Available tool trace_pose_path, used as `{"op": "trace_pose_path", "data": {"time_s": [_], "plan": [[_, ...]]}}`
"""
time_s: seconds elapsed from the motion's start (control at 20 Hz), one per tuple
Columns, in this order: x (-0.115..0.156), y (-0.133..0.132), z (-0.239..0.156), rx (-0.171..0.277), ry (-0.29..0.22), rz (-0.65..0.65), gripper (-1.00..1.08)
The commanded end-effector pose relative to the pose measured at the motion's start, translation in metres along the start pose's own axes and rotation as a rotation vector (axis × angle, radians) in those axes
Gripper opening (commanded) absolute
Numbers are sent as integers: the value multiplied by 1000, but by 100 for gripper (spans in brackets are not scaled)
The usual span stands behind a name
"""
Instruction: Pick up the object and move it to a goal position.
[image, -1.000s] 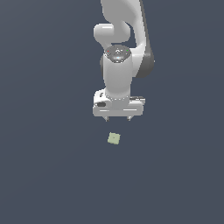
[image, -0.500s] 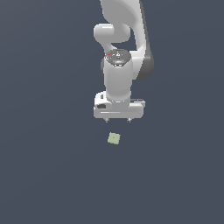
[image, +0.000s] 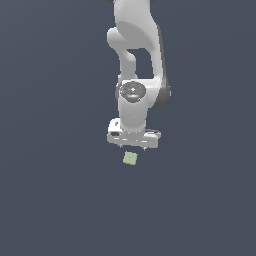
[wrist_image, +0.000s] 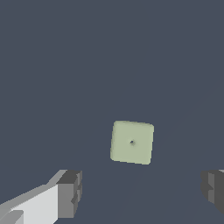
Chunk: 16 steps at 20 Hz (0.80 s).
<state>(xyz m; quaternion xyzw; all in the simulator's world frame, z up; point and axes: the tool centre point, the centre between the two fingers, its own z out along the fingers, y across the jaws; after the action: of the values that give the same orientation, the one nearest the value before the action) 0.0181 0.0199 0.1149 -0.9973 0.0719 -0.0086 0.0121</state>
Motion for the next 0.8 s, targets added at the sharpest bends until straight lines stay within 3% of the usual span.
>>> {"op": "trace_pose_path", "data": {"time_s": [0.0,0.35,0.75], "plan": [[1,3,20,-8,-5,36,100],[1,9,53,-24,-13,96,100],[0,9,60,-26,-15,102,100]]}}
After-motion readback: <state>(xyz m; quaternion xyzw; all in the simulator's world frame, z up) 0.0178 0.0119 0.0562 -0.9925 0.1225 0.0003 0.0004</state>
